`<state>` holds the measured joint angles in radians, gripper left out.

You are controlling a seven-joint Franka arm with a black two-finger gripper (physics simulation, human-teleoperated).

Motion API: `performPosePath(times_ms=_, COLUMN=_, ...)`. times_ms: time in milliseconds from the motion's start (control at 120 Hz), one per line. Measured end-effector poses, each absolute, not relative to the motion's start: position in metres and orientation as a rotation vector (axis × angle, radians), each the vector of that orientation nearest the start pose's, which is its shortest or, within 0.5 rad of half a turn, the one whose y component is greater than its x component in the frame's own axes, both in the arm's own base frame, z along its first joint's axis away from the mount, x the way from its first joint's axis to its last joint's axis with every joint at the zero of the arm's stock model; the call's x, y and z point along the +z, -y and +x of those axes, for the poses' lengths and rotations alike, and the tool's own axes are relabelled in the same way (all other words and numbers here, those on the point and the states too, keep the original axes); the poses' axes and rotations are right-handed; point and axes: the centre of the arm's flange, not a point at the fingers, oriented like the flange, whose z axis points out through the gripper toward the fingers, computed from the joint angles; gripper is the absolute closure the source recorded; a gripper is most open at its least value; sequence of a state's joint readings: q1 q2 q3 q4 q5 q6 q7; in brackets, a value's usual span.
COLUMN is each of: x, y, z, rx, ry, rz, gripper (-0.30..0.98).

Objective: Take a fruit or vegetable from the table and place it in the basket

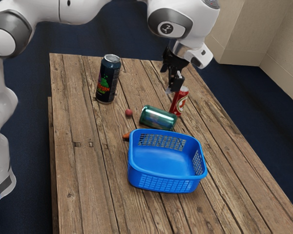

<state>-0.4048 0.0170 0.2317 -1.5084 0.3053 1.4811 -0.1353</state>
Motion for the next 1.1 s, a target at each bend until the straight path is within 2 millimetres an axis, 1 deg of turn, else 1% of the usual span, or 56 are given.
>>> performPosePath(times_ms=75, x=0.644, y=0.036, z=0.547, rx=0.003, ry=0.017, rz=-2.829, gripper=0.00)
performPosePath(times_ms=133, x=0.648, y=0.017, z=0.536, rx=-0.003, ry=0.045, rz=-2.835, gripper=0.00)
performPosePath(times_ms=158, x=0.650, y=0.012, z=0.530, rx=-0.011, ry=0.051, rz=-2.838, gripper=0.00)
performPosePath(times_ms=175, x=0.650, y=0.012, z=0.528, rx=-0.014, ry=0.047, rz=-2.841, gripper=0.00)
performPosePath(times_ms=200, x=0.648, y=0.017, z=0.524, rx=-0.011, ry=0.022, rz=-2.845, gripper=0.00)
performPosePath(times_ms=292, x=0.630, y=0.055, z=0.516, rx=0.018, ry=-0.116, rz=-2.856, gripper=0.00)
performPosePath(times_ms=342, x=0.620, y=0.061, z=0.513, rx=0.040, ry=-0.150, rz=-2.862, gripper=0.00)
performPosePath(times_ms=375, x=0.614, y=0.056, z=0.501, rx=0.045, ry=-0.165, rz=-2.875, gripper=0.00)
performPosePath(times_ms=417, x=0.607, y=0.043, z=0.485, rx=0.043, ry=-0.166, rz=-2.893, gripper=0.00)
performPosePath(times_ms=458, x=0.602, y=0.034, z=0.476, rx=0.033, ry=-0.164, rz=-2.904, gripper=0.00)
performPosePath(times_ms=492, x=0.599, y=0.032, z=0.471, rx=0.021, ry=-0.174, rz=-2.911, gripper=0.00)
performPosePath(times_ms=550, x=0.583, y=0.032, z=0.464, rx=0.016, ry=-0.203, rz=-2.917, gripper=0.00)
performPosePath(times_ms=583, x=0.578, y=0.032, z=0.461, rx=0.004, ry=-0.217, rz=-2.921, gripper=0.00)
performPosePath(times_ms=633, x=0.571, y=0.031, z=0.457, rx=-0.014, ry=-0.230, rz=-2.927, gripper=0.00)
performPosePath(times_ms=692, x=0.570, y=0.028, z=0.455, rx=-0.053, ry=-0.244, rz=-2.929, gripper=0.00)
performPosePath(times_ms=783, x=0.568, y=0.009, z=0.452, rx=-0.107, ry=-0.257, rz=-2.944, gripper=0.00)
performPosePath(times_ms=892, x=0.568, y=-0.007, z=0.454, rx=-0.142, ry=-0.316, rz=-2.942, gripper=0.00)
performPosePath(times_ms=942, x=0.563, y=-0.012, z=0.454, rx=-0.137, ry=-0.352, rz=-2.938, gripper=0.00)
performPosePath(times_ms=1000, x=0.551, y=-0.021, z=0.449, rx=-0.107, ry=-0.386, rz=-2.941, gripper=0.00)
performPosePath(times_ms=1100, x=0.537, y=-0.024, z=0.446, rx=-0.073, ry=-0.464, rz=-2.940, gripper=0.00)
